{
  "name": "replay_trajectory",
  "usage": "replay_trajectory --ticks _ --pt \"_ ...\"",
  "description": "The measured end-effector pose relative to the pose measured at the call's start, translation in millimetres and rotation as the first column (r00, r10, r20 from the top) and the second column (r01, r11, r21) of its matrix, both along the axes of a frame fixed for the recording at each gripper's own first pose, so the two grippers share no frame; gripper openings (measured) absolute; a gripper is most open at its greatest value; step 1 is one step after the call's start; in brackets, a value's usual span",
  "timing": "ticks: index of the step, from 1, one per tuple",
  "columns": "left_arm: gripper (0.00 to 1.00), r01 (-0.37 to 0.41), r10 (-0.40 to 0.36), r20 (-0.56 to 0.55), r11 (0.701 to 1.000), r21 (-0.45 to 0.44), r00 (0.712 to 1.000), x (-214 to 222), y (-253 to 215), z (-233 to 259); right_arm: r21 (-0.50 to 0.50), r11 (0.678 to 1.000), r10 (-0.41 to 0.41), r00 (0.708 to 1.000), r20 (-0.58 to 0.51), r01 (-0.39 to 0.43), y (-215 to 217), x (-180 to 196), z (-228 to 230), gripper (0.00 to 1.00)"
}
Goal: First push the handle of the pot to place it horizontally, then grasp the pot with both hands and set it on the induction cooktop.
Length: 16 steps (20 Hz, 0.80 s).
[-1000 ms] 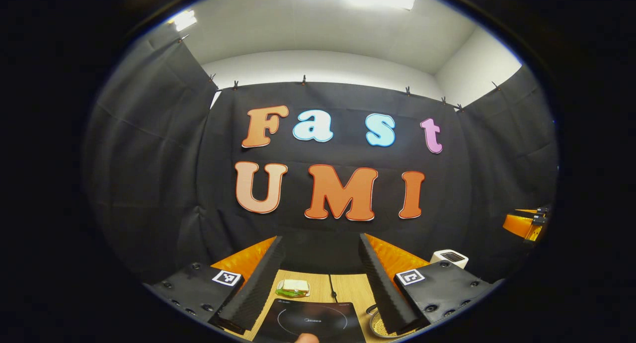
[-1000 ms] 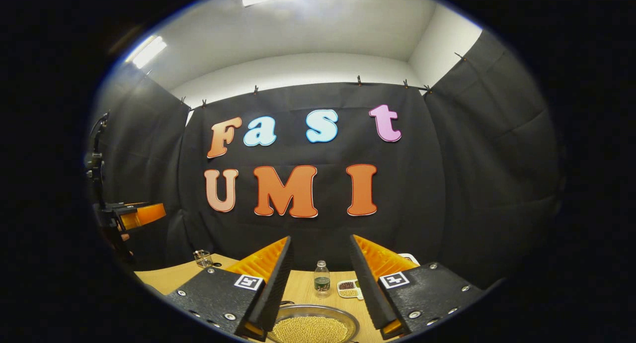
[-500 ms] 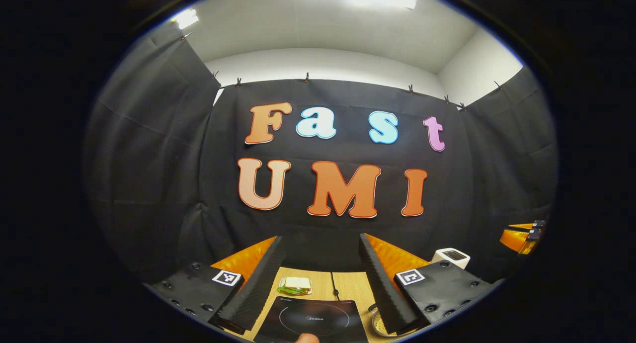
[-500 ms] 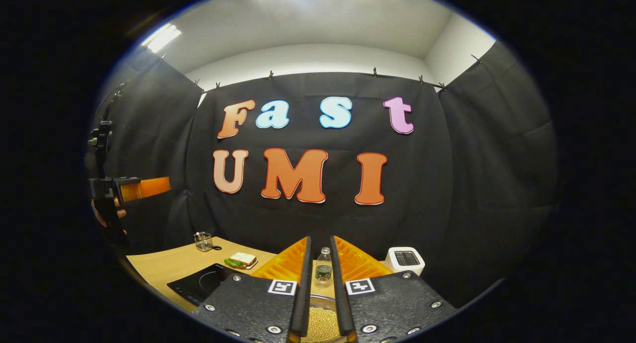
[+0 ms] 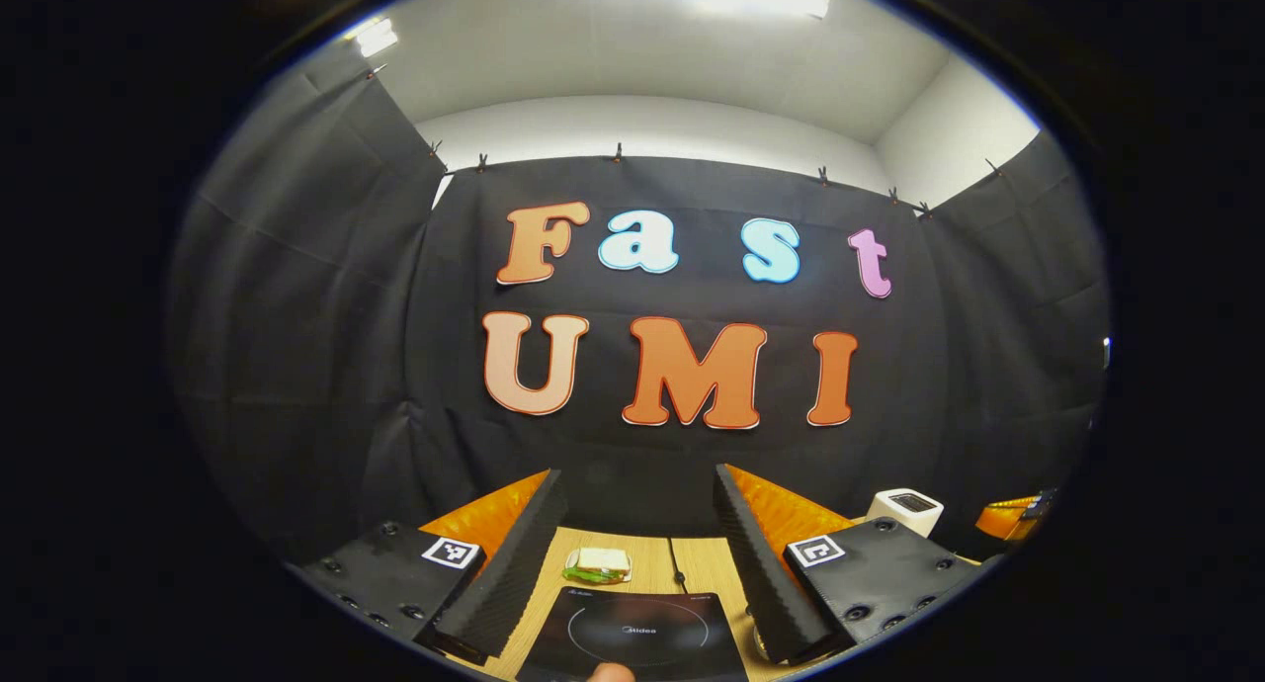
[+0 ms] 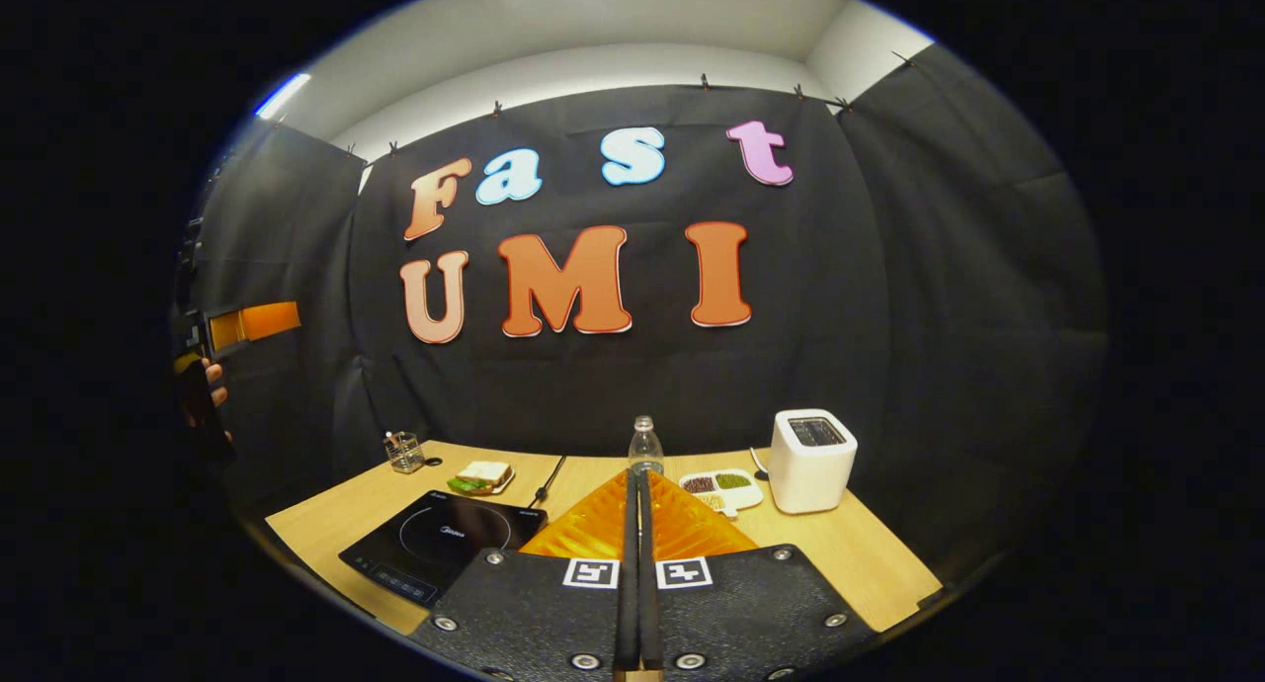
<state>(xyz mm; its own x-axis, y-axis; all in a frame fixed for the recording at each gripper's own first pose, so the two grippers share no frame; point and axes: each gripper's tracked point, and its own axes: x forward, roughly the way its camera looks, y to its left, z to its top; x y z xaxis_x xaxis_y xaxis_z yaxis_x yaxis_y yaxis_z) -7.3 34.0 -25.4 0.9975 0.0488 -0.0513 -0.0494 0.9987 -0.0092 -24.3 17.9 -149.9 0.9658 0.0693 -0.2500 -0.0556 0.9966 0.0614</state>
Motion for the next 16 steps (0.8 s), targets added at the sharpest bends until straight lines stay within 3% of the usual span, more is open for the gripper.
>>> replay_trajectory --ticks 8,16 --pt "0.98 -0.041 0.040 -0.027 0.999 -0.018 0.999 4.7 22.8 -19.4 0.037 0.997 -0.063 0.983 -0.171 0.070 -15.1 -36.1 -92.4 0.00" --pt "0.97 -0.034 0.034 -0.030 0.999 0.002 0.999 8.9 18.5 -30.2 0.023 0.998 -0.050 0.947 -0.316 0.061 -2.5 -69.5 -158.1 0.00"
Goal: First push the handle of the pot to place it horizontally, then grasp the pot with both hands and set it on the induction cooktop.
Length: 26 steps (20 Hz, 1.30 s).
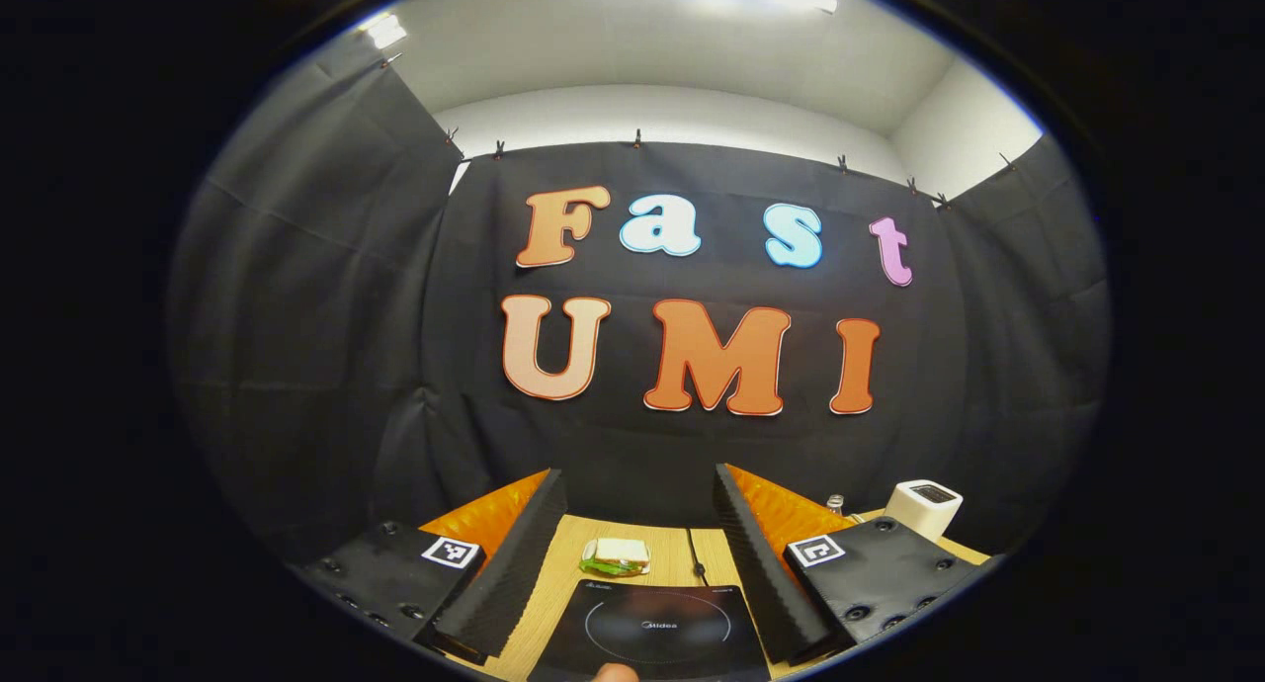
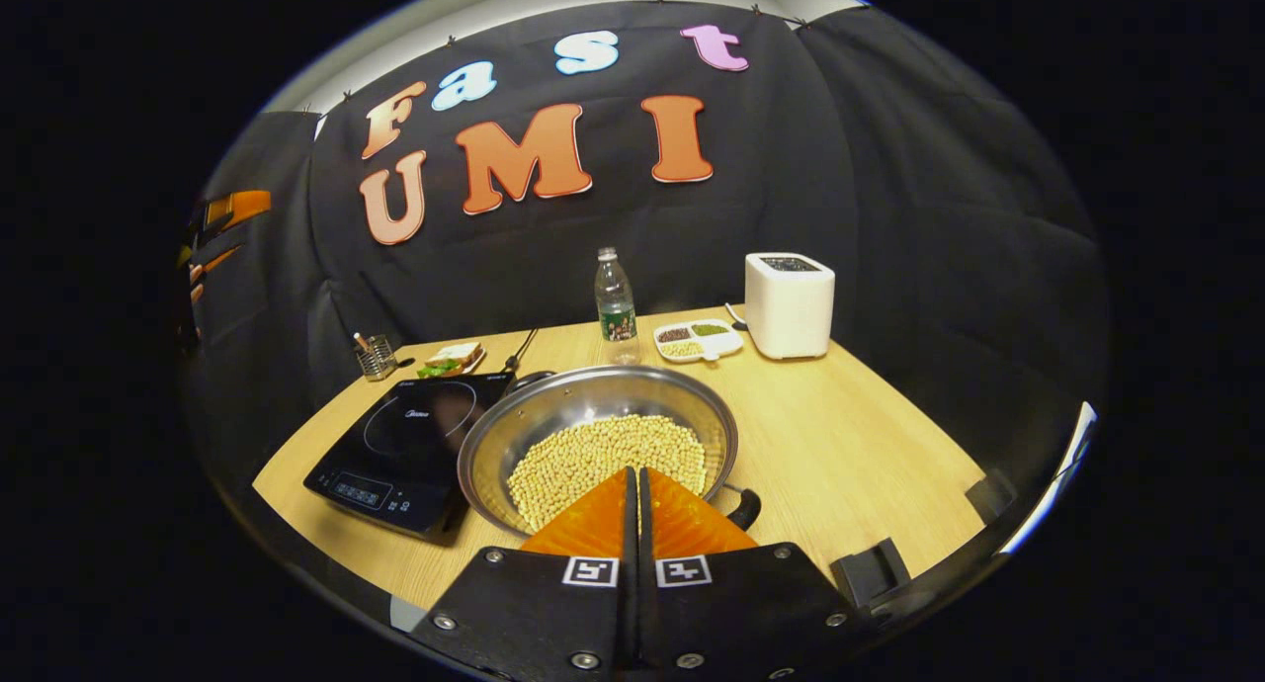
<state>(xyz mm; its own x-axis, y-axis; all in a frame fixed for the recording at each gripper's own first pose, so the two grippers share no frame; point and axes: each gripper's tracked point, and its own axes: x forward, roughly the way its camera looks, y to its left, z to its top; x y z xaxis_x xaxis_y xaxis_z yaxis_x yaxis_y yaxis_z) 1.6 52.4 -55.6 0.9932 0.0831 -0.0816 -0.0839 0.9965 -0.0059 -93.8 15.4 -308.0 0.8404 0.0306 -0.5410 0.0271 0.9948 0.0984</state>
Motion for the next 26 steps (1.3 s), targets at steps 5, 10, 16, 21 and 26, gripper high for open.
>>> replay_trajectory --ticks 5,10,16,21,26 --pt "0.96 0.027 -0.027 -0.005 1.000 -0.001 1.000 -1.1 -10.2 -0.8 0.042 0.999 0.026 0.997 -0.077 -0.023 8.4 -18.3 -26.6 0.00" --pt "0.98 0.034 -0.034 0.009 0.999 0.011 0.999 -1.9 -13.5 0.1 0.049 0.999 0.018 0.990 -0.139 -0.011 2.0 -37.6 -51.1 0.00" --pt "0.97 0.022 -0.022 0.006 1.000 -0.006 1.000 0.6 -7.0 -4.4 0.047 0.999 0.011 0.984 -0.177 -0.003 -0.9 -36.4 -63.9 0.00" --pt "0.96 0.020 -0.020 0.008 1.000 -0.008 1.000 -0.2 -5.4 -4.5 0.026 0.999 0.031 0.978 -0.206 -0.026 3.2 -31.5 -71.8 0.00" --pt "0.98 0.012 -0.012 0.007 1.000 0.005 1.000 0.2 -2.6 -5.5 0.004 1.000 0.012 0.979 -0.205 -0.012 -2.0 -21.7 -70.6 0.00"
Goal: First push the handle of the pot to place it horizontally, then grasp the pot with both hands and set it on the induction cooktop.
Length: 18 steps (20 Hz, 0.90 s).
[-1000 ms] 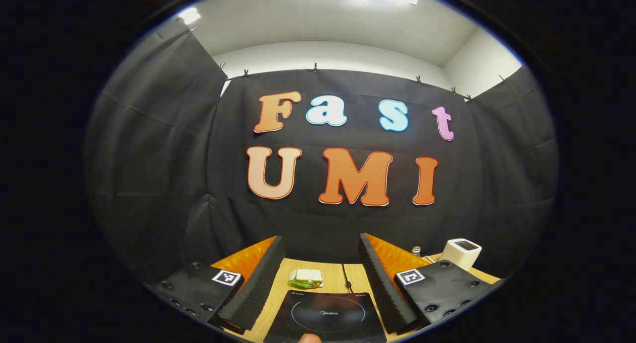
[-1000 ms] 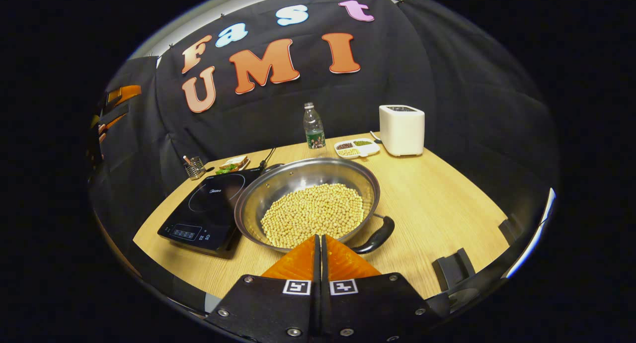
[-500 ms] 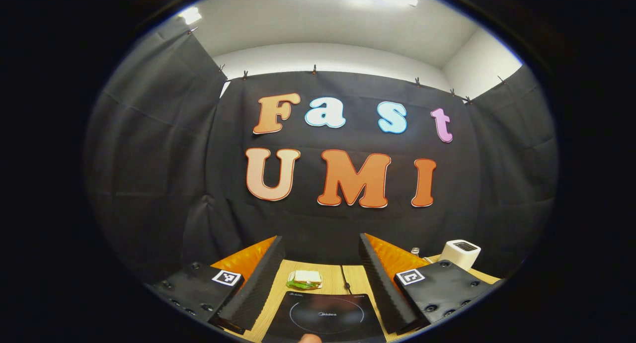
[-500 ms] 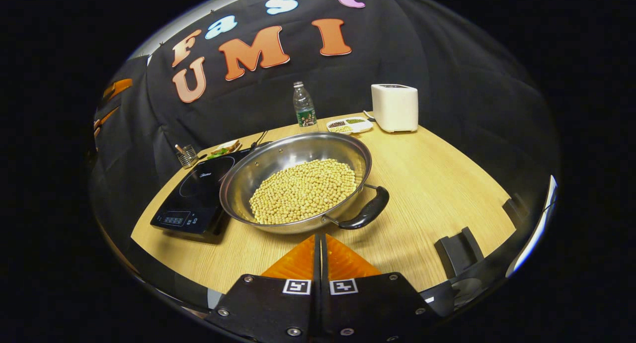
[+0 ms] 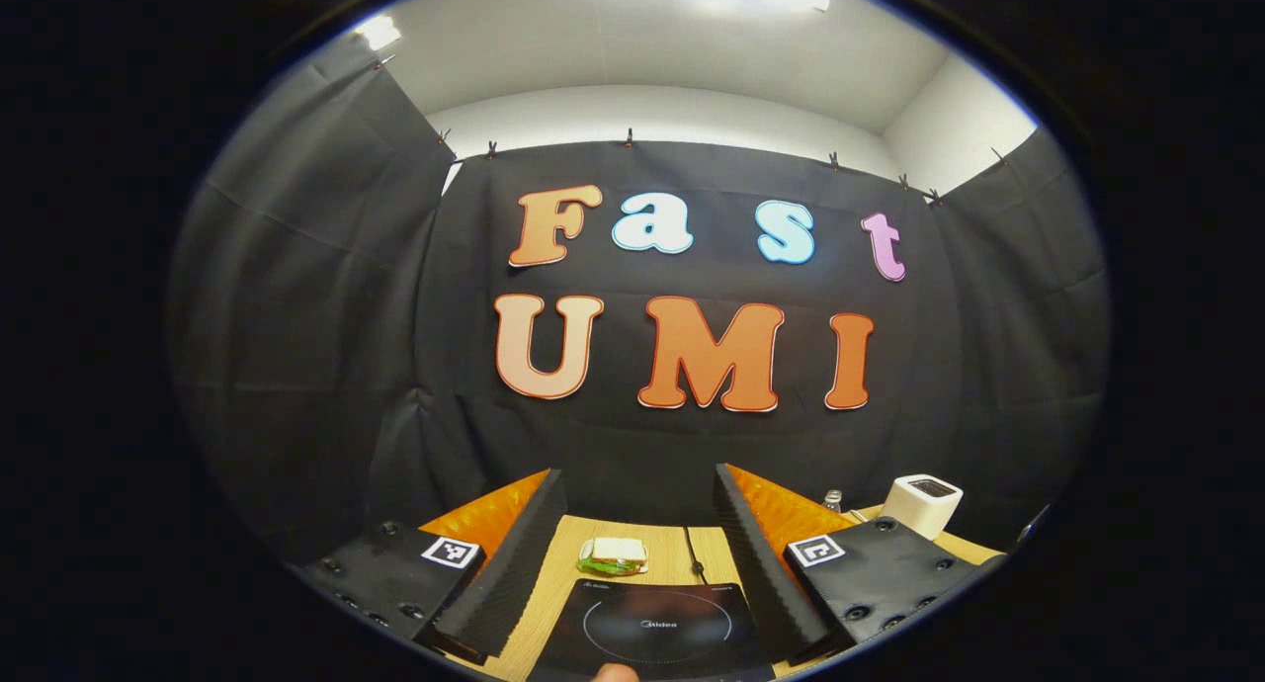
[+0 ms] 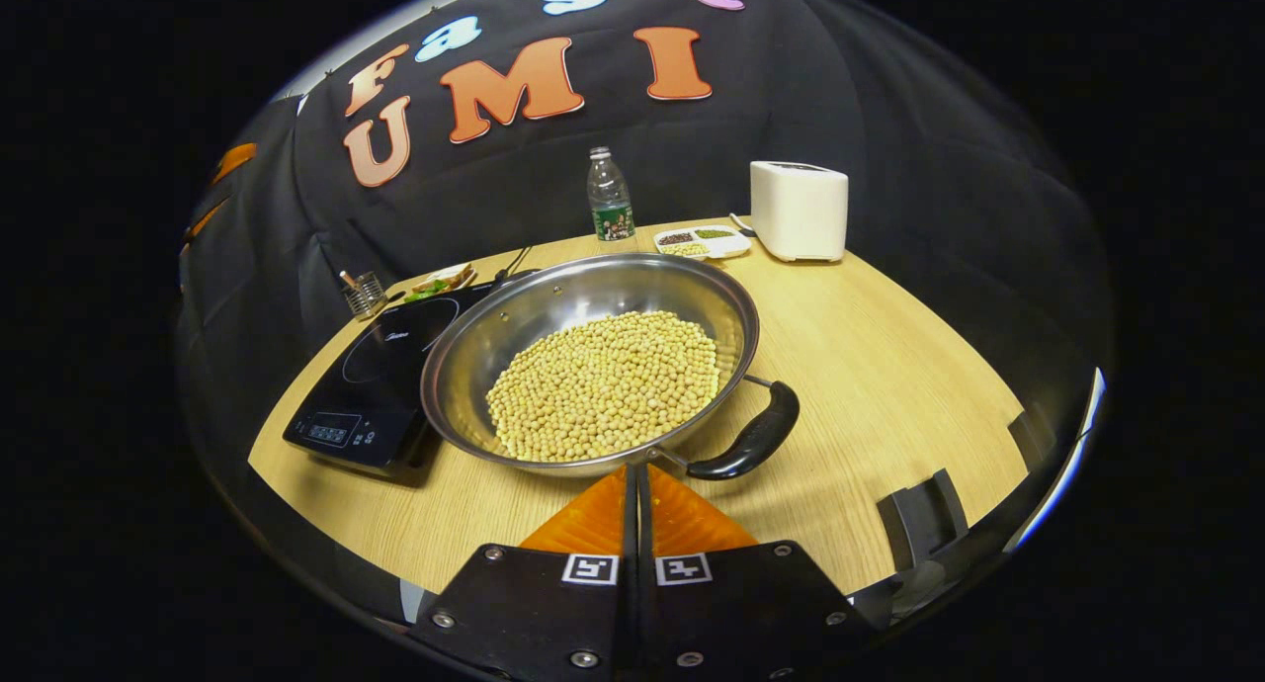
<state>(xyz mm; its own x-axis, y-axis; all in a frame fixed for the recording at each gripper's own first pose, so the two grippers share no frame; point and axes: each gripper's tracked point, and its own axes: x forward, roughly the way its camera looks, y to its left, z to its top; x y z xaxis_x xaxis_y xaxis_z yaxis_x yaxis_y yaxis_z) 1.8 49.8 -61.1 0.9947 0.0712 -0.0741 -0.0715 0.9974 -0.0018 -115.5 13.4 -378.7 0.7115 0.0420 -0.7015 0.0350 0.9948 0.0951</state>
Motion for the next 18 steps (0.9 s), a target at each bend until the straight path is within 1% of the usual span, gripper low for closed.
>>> replay_trajectory --ticks 1,2,3,4,5,6,8,12,17,18 --pt "0.97 0.002 -0.002 0.000 1.000 -0.002 1.000 0.9 -0.5 -0.5 -0.003 1.000 -0.008 1.000 0.001 0.008 -2.4 1.6 0.0 0.00" --pt "0.96 0.004 -0.004 -0.001 1.000 -0.003 1.000 0.6 -1.4 -0.5 0.008 1.000 -0.014 1.000 0.003 0.014 -2.6 3.1 0.8 0.00" --pt "0.98 0.005 -0.005 -0.002 1.000 -0.004 1.000 2.0 -2.4 -1.0 0.023 1.000 -0.018 1.000 0.002 0.018 -2.0 3.1 2.2 0.00" --pt "0.96 0.006 -0.006 -0.003 1.000 -0.005 1.000 1.6 -2.4 -1.8 0.034 0.999 -0.020 1.000 0.000 0.020 -1.8 3.9 1.9 0.00" --pt "0.98 0.006 -0.006 -0.004 1.000 -0.006 1.000 2.0 -3.2 -2.1 0.039 0.999 -0.022 1.000 0.001 0.022 -0.9 4.7 1.7 0.00" --pt "0.99 0.007 -0.007 -0.006 1.000 -0.007 1.000 2.6 -3.1 -2.2 0.034 0.999 -0.019 1.000 0.001 0.019 -1.7 5.8 1.2 0.00" --pt "0.96 0.006 -0.006 -0.008 1.000 -0.004 1.000 2.0 -2.6 -2.8 0.025 0.999 -0.019 1.000 0.005 0.019 -3.4 7.9 0.1 0.00" --pt "0.99 0.000 0.000 -0.002 1.000 0.004 1.000 -0.3 -0.8 0.3 0.031 0.999 -0.042 0.999 0.007 0.042 -12.1 14.2 -0.3 0.00" --pt "0.96 -0.012 0.012 0.006 1.000 0.017 1.000 -3.5 4.1 3.8 0.016 0.998 -0.066 0.998 0.015 0.066 -23.3 21.7 -1.2 0.00" --pt "0.98 -0.014 0.014 0.006 1.000 0.019 1.000 -4.0 5.6 3.7 0.014 0.998 -0.069 0.997 0.016 0.069 -25.1 23.0 -0.8 0.00"
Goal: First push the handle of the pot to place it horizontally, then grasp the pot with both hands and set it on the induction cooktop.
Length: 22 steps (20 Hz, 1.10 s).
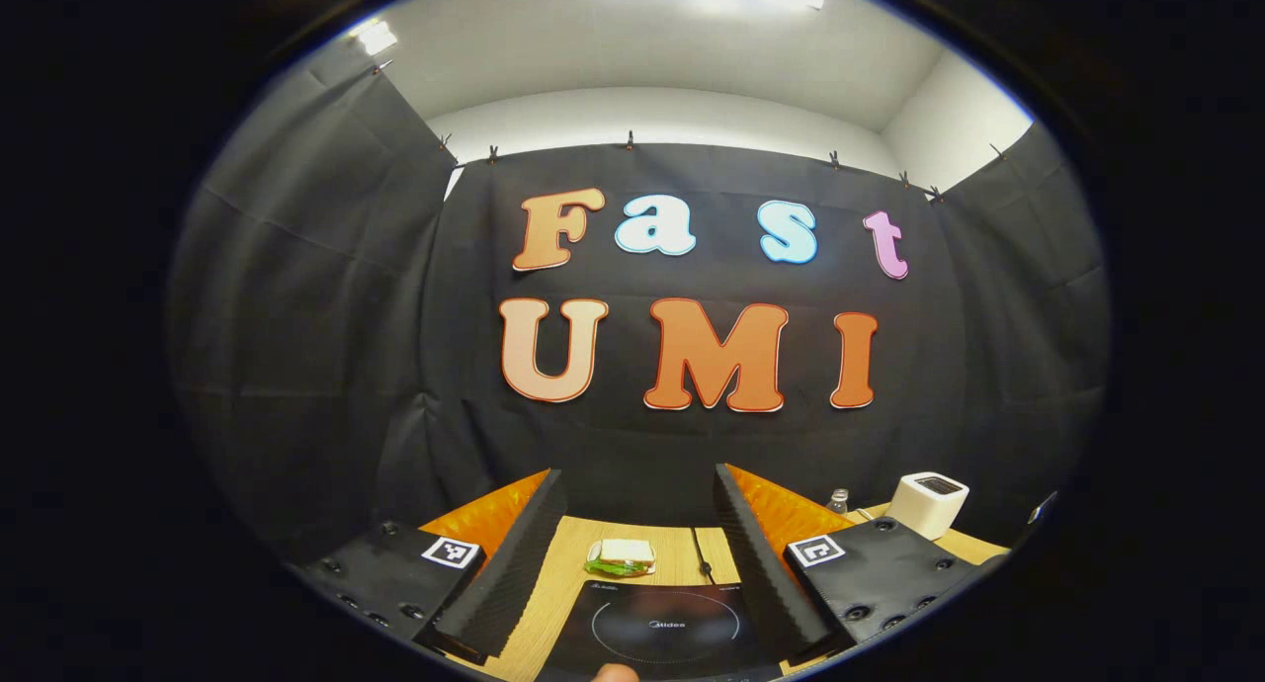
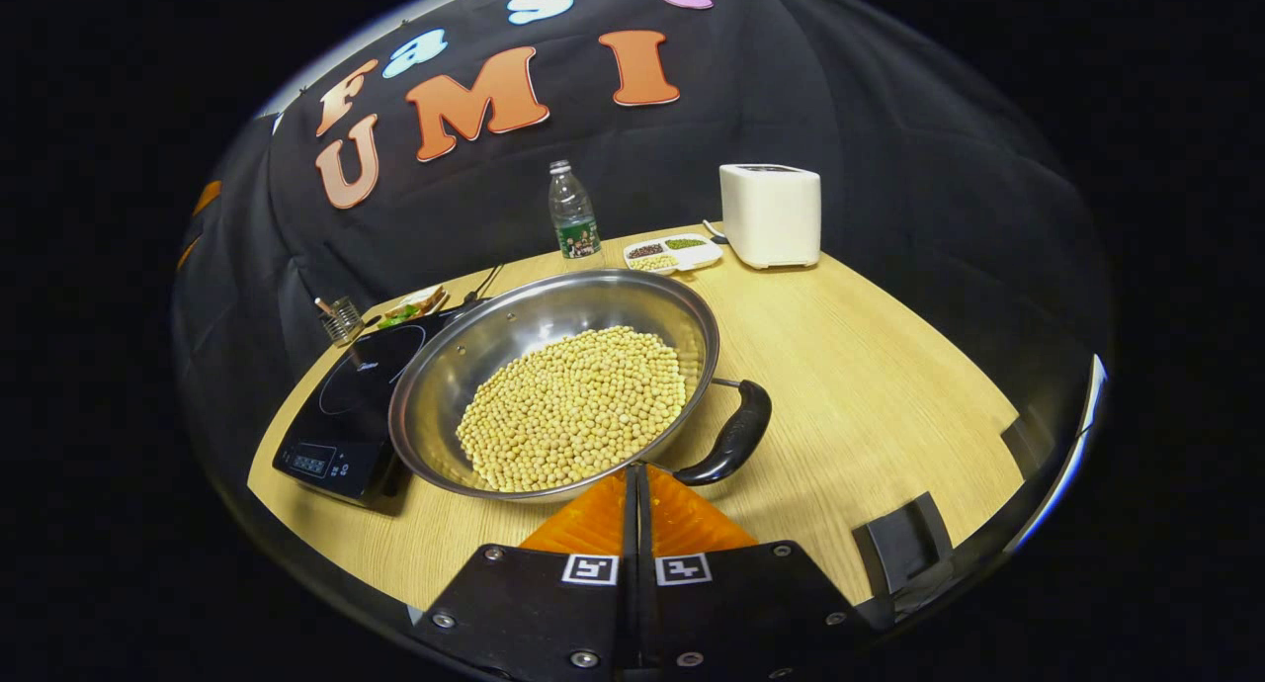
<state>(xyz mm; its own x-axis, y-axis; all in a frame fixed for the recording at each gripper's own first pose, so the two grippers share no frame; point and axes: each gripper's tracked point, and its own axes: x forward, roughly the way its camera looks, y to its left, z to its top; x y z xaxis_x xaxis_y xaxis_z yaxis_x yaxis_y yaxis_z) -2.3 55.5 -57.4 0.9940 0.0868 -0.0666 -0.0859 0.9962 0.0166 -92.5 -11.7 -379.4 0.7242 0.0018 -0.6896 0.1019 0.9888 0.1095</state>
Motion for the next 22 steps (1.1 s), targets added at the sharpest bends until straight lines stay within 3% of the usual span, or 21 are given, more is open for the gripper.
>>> replay_trajectory --ticks 22 --pt "0.98 -0.007 0.007 0.004 1.000 0.015 1.000 -1.9 -0.2 3.9 -0.025 0.999 -0.046 0.999 0.021 0.046 -21.5 16.4 3.1 0.00"
